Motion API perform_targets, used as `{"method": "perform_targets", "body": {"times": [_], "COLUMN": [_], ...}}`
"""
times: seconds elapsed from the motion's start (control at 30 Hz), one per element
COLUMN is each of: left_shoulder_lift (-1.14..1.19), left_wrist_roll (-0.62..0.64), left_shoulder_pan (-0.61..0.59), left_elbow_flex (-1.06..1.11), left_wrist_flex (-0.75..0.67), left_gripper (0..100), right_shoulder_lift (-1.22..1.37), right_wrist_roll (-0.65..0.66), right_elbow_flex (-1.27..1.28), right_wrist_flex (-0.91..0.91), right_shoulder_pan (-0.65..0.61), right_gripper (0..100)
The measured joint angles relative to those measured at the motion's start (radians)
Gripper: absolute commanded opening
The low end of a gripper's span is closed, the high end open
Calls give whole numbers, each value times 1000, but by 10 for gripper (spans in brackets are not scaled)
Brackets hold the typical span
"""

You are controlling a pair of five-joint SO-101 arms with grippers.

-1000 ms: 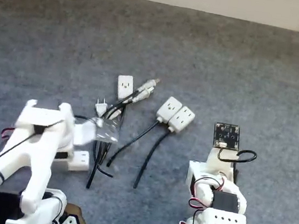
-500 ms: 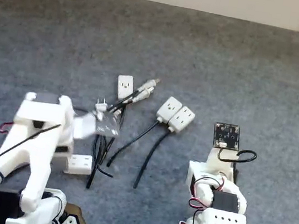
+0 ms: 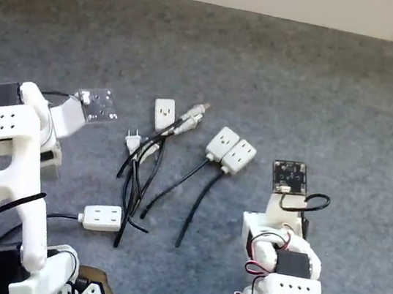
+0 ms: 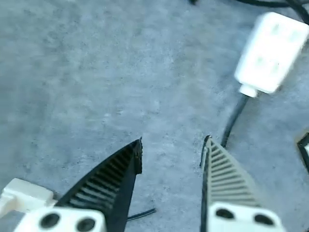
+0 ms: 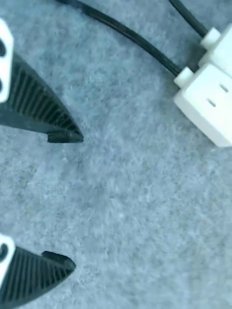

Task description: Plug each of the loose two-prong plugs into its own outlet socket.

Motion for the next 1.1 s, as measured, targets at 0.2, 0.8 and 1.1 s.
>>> {"method": "perform_targets", "body": {"times": [0.2,0.8,1.1], "left_shoulder_lift": [11,18,18], "left_wrist_roll": [526,1122,996], "left_shoulder_pan": [0,-157,-275], "left_elbow_flex": [-61,164,244], "left_wrist_flex": [-189,-735,-819], "left_gripper": [214,216,214], "right_shoulder_lift": [87,1109,1361], "right_wrist_roll": [0,-305,-339], "right_elbow_flex": [-204,-1051,-1100], "right_wrist_flex": [135,43,-221], "right_shoulder_pan": [-155,-489,-595], "right_gripper": [347,347,347]}}
